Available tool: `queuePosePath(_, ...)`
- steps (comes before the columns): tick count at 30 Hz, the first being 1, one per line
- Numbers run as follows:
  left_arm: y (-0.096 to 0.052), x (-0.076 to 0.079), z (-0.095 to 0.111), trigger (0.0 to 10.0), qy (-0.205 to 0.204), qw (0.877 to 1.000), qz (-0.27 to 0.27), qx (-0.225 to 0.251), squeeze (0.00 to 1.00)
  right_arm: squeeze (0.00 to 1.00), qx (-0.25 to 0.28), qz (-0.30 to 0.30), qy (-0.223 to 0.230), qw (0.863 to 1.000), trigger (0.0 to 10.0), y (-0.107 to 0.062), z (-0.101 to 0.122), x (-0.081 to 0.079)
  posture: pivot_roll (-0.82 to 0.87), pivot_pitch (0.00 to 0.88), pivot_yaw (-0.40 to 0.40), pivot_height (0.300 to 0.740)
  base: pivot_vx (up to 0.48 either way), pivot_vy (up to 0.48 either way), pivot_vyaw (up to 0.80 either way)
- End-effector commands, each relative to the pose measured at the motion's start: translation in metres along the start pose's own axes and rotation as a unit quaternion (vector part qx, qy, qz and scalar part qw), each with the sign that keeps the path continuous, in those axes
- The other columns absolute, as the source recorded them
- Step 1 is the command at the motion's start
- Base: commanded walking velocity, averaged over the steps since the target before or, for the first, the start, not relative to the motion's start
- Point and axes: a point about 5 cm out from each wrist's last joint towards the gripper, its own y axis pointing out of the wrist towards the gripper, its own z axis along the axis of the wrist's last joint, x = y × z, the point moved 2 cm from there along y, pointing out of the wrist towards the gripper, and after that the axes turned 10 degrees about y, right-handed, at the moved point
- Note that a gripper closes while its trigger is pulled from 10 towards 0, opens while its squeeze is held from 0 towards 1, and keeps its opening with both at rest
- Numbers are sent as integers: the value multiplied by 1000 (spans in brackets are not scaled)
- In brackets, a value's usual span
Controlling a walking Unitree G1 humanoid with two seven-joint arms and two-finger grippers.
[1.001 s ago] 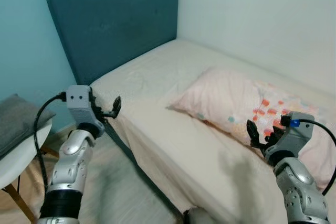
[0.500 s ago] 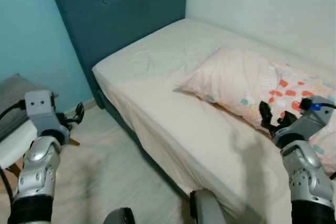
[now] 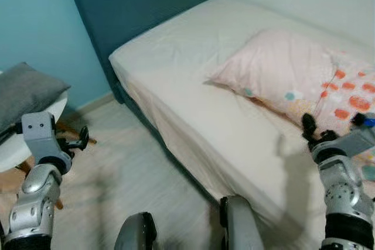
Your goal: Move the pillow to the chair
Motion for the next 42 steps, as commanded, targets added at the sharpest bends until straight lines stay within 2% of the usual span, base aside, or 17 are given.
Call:
queuePosePath(1,-5,-12,2,10000,18,1000,2,-10,0,0,24,-26,44,998,10000,0,8,13,29,351,108,557,0,0,0)
queuePosePath(3,-9,-20,5,10000,31,999,2,-14,0,0,45,-37,75,995,10000,0,16,18,47,383,132,557,0,0,0)
queuePosePath(6,-10,-25,8,10000,39,999,0,-17,0,0,63,-38,89,993,10000,2,25,20,55,398,142,557,0,0,0)
queuePosePath(8,-16,-31,14,10000,54,998,-5,-21,0,0,95,-33,99,990,10000,2,42,20,64,429,157,557,0,0,0)
queuePosePath(13,-25,-38,14,10000,66,997,-11,-35,0,0,134,-24,82,987,10000,1,65,19,83,465,172,557,0,0,0)
queuePosePath(15,-31,-40,16,10000,73,996,-14,-46,0,0,191,-8,81,978,10000,-3,98,18,96,481,187,557,0,0,0)
queuePosePath(21,-36,-41,14,10000,80,995,-20,-57,0,0,238,8,105,966,10000,-11,120,21,104,498,196,557,0,0,0)
queuePosePath(24,-41,-41,12,10000,84,994,-26,-65,0,0,290,-1,140,947,10000,-19,147,32,105,509,199,557,0,0,0)
queuePosePath(27,-42,-41,13,10000,87,994,-28,-68,0,0,304,-14,162,939,10000,-20,155,37,107,516,200,557,0,0,0)
queuePosePath(28,-43,-42,13,10000,89,993,-30,-69,0,0,301,-38,184,935,10000,-18,154,43,109,518,198,557,0,0,0)
queuePosePath(33,-44,-42,14,10000,90,993,-30,-70,0,0,297,-55,199,932,10000,-16,152,46,110,518,198,557,0,0,0)
queuePosePath(35,-45,-41,15,10000,93,992,-33,-72,0,0,285,-74,260,920,10000,-11,139,52,113,518,193,557,0,0,0)
queuePosePath(36,-45,-41,15,10000,93,992,-33,-72,0,0,285,-74,260,920,10000,-11,139,52,113,518,193,557,0,0,0)
queuePosePath(38,-45,-40,15,10000,96,992,-36,-74,0,0,273,-85,323,902,10000,-6,119,55,114,514,189,557,0,0,0)
queuePosePath(40,-45,-40,15,10000,96,992,-36,-74,0,0,273,-85,323,902,10000,-6,119,55,114,514,189,557,0,0,0)
queuePosePath(42,-44,-41,15,10000,97,992,-37,-75,0,0,257,-77,365,891,10000,-3,100,56,107,513,185,557,0,0,0)
